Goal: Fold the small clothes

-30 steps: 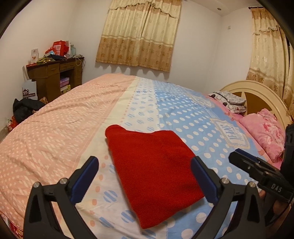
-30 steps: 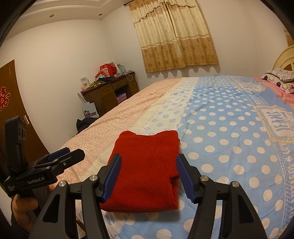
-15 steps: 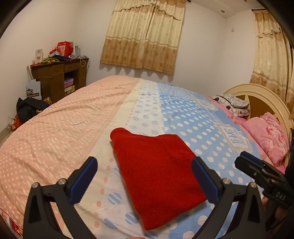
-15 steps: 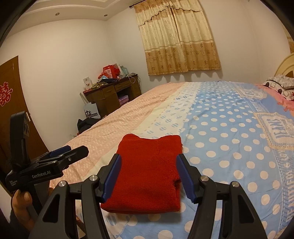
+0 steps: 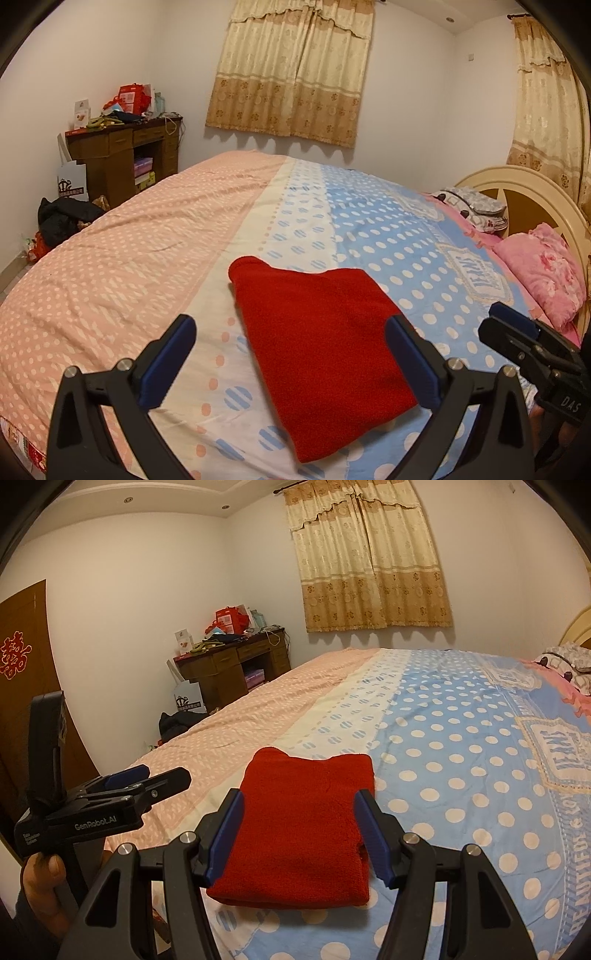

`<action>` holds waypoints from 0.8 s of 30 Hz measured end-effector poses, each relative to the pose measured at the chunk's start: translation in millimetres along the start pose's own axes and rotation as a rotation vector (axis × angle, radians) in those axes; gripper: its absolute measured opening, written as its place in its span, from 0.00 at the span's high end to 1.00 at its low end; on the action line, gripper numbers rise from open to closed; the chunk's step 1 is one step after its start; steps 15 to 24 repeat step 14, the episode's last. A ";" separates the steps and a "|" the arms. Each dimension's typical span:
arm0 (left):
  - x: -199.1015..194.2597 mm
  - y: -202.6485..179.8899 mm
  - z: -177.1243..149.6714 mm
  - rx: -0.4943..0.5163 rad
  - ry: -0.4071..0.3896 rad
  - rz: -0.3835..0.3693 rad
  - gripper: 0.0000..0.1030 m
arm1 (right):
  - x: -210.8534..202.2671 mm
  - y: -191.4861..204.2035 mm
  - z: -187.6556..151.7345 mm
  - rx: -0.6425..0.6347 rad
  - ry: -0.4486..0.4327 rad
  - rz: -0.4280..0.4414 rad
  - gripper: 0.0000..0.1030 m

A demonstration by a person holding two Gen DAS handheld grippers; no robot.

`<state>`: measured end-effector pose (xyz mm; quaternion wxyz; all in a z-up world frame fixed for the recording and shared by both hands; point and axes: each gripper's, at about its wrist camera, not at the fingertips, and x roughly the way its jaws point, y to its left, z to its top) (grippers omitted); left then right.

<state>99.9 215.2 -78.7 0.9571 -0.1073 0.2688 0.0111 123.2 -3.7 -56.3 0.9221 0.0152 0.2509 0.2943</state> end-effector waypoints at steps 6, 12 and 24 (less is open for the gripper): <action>1.4 1.4 -1.2 -0.001 0.009 0.006 0.00 | 0.0 3.2 -0.2 -0.012 0.001 0.004 0.39; -1.5 -0.8 -3.3 0.016 -0.019 0.018 0.00 | -0.4 5.5 -0.4 -0.018 0.000 0.006 0.39; -2.3 -1.0 -3.6 0.018 -0.025 0.013 0.00 | -0.6 5.7 -0.7 -0.017 0.001 0.005 0.39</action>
